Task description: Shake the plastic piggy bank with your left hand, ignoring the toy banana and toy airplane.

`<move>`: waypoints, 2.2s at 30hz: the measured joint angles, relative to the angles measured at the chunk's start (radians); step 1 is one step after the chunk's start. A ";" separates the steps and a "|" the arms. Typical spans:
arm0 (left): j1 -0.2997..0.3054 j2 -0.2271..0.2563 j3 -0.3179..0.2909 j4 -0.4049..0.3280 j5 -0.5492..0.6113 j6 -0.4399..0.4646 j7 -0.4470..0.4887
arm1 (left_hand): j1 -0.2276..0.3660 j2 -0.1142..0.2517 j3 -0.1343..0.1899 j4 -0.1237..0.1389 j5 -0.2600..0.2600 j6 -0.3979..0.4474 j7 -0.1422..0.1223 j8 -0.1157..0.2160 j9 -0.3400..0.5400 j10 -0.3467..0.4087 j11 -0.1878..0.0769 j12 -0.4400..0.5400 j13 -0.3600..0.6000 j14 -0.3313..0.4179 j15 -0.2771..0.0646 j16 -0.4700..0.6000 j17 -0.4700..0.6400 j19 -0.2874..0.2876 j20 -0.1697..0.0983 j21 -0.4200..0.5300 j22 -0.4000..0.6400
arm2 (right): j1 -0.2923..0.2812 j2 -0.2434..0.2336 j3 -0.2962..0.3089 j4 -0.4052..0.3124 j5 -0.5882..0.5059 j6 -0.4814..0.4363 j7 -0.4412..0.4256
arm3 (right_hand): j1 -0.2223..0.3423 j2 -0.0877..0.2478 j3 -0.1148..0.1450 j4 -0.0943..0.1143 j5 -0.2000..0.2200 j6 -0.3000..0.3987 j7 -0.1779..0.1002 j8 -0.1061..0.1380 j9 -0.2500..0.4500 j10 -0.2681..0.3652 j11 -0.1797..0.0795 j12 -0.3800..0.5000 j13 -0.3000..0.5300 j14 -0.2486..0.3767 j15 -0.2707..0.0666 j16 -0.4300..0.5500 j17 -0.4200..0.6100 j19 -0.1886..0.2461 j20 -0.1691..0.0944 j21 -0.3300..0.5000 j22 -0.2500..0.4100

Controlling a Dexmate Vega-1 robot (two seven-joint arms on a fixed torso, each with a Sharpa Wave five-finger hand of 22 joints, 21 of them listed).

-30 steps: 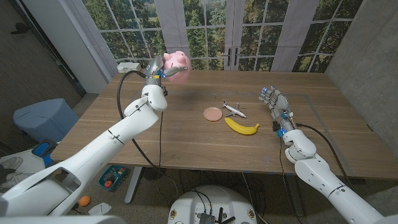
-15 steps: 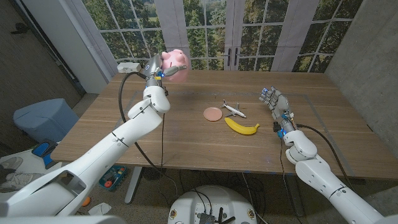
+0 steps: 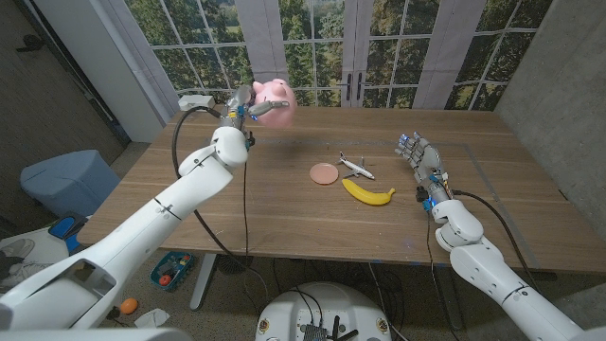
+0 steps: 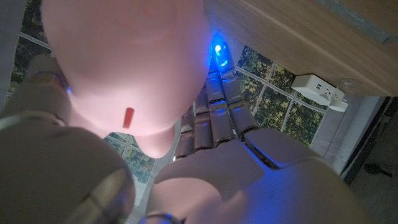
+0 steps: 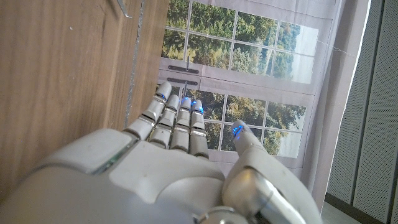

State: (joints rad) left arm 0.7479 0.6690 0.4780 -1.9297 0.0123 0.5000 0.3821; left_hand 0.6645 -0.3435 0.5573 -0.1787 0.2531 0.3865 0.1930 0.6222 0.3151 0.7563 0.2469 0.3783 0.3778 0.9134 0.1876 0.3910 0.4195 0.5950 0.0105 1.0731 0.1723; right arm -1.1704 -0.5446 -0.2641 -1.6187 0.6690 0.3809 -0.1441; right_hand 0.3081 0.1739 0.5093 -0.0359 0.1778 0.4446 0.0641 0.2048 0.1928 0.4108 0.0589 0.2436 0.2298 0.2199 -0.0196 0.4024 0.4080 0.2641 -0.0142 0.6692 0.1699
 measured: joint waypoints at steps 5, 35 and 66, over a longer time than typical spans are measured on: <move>-0.005 0.027 -0.024 0.052 -0.081 -0.107 -0.100 | 0.000 0.000 0.000 0.000 0.000 0.000 0.000 0.000 0.000 0.000 0.000 0.000 0.000 0.000 0.000 0.000 0.000 0.000 0.000 0.000 0.003 | -0.001 0.001 0.000 -0.001 -0.002 0.001 -0.002 | 0.000 0.000 0.000 0.000 0.000 0.000 0.000 0.000 0.000 0.000 0.000 0.000 0.000 0.000 0.000 0.000 0.000 0.000 0.000 0.000 0.000; -0.085 0.004 -0.079 0.354 -0.656 -0.584 -0.721 | 0.000 0.000 0.000 0.000 0.000 0.000 0.000 0.000 0.000 0.003 0.003 -0.011 0.030 -0.001 -0.001 -0.004 0.016 -0.004 0.004 0.000 0.002 | -0.003 0.005 0.001 -0.003 -0.006 0.003 -0.008 | 0.000 0.000 0.000 0.000 0.000 0.000 0.000 0.000 0.000 0.000 0.000 0.000 0.000 0.000 0.000 0.000 0.000 0.000 0.000 -0.004 0.000; -0.058 0.105 0.026 0.020 -0.231 -0.112 -0.163 | 0.000 0.000 0.002 -0.002 0.000 0.000 0.000 0.000 0.000 0.012 0.001 -0.020 0.036 0.006 0.001 -0.014 0.027 -0.006 0.006 0.001 0.000 | 0.002 0.007 -0.002 0.002 -0.006 0.005 -0.002 | 0.000 0.000 0.000 0.000 0.000 0.000 0.000 0.000 0.000 0.000 0.000 -0.008 0.000 0.000 0.000 0.000 0.000 0.004 -0.004 -0.008 0.005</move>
State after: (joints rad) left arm 0.6899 0.7737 0.5038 -1.9092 -0.2187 0.3884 0.2188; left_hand 0.6645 -0.3435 0.5588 -0.1802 0.2533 0.3865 0.1930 0.6222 0.3151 0.7681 0.2482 0.3587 0.4139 0.9195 0.1882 0.3773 0.4466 0.5894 0.0161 1.0743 0.1721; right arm -1.1679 -0.5374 -0.2665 -1.6164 0.6633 0.3862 -0.1458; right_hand 0.3081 0.1739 0.5092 -0.0359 0.1778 0.4445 0.0641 0.2048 0.1928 0.4108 0.0589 0.2359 0.2298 0.2199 -0.0196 0.4024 0.4083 0.2677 -0.0179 0.6614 0.1748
